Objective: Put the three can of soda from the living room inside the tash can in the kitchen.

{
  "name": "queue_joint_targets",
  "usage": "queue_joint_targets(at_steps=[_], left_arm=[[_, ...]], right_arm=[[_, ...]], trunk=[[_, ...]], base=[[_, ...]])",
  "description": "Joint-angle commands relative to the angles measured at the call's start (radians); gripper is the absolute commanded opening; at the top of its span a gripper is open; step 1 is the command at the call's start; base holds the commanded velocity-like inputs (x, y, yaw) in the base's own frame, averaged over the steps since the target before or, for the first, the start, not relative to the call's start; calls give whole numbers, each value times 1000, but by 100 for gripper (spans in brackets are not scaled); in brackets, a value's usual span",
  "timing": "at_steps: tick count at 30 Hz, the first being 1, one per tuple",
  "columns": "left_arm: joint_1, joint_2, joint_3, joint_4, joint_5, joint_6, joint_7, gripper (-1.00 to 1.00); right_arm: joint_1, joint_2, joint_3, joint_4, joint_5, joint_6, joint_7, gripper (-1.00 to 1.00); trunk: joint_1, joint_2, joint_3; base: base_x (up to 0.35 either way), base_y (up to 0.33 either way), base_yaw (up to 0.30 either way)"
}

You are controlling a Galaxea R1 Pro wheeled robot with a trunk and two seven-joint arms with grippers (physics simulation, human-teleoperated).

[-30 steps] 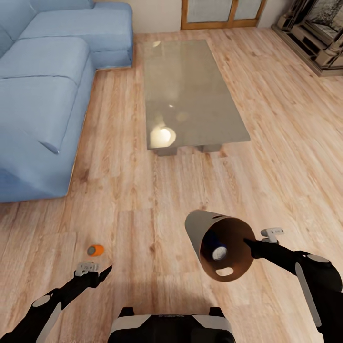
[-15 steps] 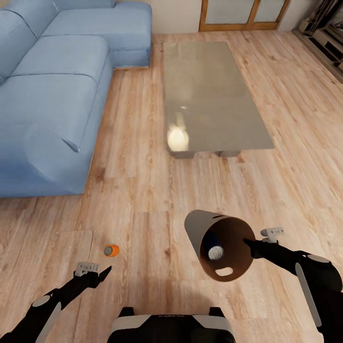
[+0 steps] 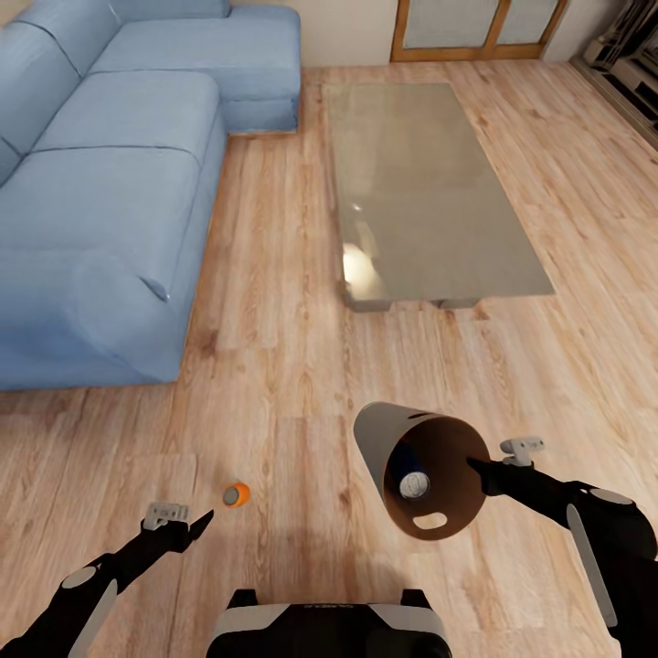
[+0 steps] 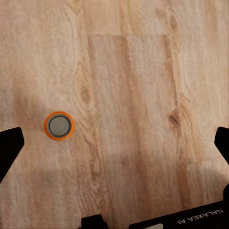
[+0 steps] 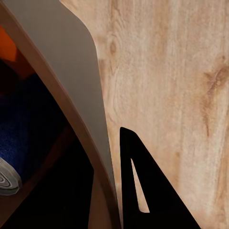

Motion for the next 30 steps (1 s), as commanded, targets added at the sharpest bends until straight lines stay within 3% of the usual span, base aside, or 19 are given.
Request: queue_joint_targets(at_steps=[1,5,9,12,13,14,15,16,18,19,22,24,26,30], left_arm=[[0,0,0,0,0,0,1,100],[0,0,0,0,-1,0,16,100],[-8,-3,-3,-5,-1,41,118,100],[-60,-12,-7,-29,4,187,196,100],[-119,-25,-8,-49,1,294,220,100],[-154,-34,-8,-58,1,357,229,100],[-260,-65,-9,-77,0,560,258,100],[-324,-87,-10,-82,-1,676,288,100],[-377,-107,-10,-82,-1,748,328,100],[-416,-130,-8,-80,2,783,374,100],[-464,-202,-4,-79,4,804,450,100],[-475,-234,-5,-78,3,808,471,100],[-481,-250,-6,-61,1,808,482,100],[-486,-265,-9,59,5,807,490,100]], right_arm=[[0,0,1,0,-23,7,3,-100],[0,0,0,1,-22,7,3,-100],[0,-1,0,2,-17,7,3,-100],[0,-2,-1,1,-20,8,4,-100],[0,-1,-1,1,-20,8,3,-100],[0,-1,-1,1,-20,8,3,-100],[0,-1,0,1,-18,8,3,-100],[0,-1,1,1,-17,8,3,-100],[0,-1,2,1,-16,8,3,-100],[0,0,3,3,-15,8,0,-100],[0,-1,1,5,-13,8,-5,-100],[1,-3,-2,5,-11,8,-5,-100],[1,-5,-2,5,-10,9,-9,-100],[-19,-16,-4,-6,-8,22,-14,-100]], trunk=[[0,0,0],[0,0,0],[0,0,0],[0,0,0],[0,0,0],[0,0,0],[0,0,0],[0,0,0],[0,0,0],[4,-7,-3],[15,-28,-12],[23,-42,-19],[31,-56,-25],[46,-84,-38]], base=[[108,73,0],[102,45,0],[176,111,0],[111,76,0],[56,38,0],[45,31,0],[23,16,0],[15,10,0],[11,7,0],[6,4,0],[3,2,0],[1,1,0],[0,0,0],[0,0,0]])
